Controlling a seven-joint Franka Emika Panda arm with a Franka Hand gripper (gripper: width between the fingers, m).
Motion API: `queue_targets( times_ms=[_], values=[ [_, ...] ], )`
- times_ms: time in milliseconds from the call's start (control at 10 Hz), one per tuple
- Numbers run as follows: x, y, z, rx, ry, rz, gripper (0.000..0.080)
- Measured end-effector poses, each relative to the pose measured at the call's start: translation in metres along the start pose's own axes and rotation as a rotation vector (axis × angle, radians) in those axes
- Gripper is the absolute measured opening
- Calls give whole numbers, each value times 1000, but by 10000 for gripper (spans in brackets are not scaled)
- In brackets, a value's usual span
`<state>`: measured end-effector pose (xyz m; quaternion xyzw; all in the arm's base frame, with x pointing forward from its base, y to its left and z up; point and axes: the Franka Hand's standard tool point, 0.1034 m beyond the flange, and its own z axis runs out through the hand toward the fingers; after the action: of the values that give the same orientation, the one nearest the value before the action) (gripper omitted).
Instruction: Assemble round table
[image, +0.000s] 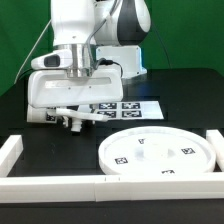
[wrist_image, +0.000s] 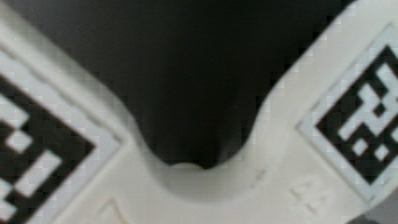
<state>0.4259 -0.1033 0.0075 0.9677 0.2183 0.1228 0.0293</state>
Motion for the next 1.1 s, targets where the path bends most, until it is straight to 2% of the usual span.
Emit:
queue_targets(
  times_ms=[100,400,500,800,900,1000,1100],
  values=[
    [12,-8,-6,52,-27,-8,358],
    [76,-41,-46,123,-68,99,358],
    [88,-41,-52,118,-58,97,360],
    [84,-42,-48,123,-66,98,360],
    [87,-45,-50,135,-79,117,360],
    [101,-46,-56,142,-78,112,360],
    [101,-43,-55,141,-74,103,360]
  ],
)
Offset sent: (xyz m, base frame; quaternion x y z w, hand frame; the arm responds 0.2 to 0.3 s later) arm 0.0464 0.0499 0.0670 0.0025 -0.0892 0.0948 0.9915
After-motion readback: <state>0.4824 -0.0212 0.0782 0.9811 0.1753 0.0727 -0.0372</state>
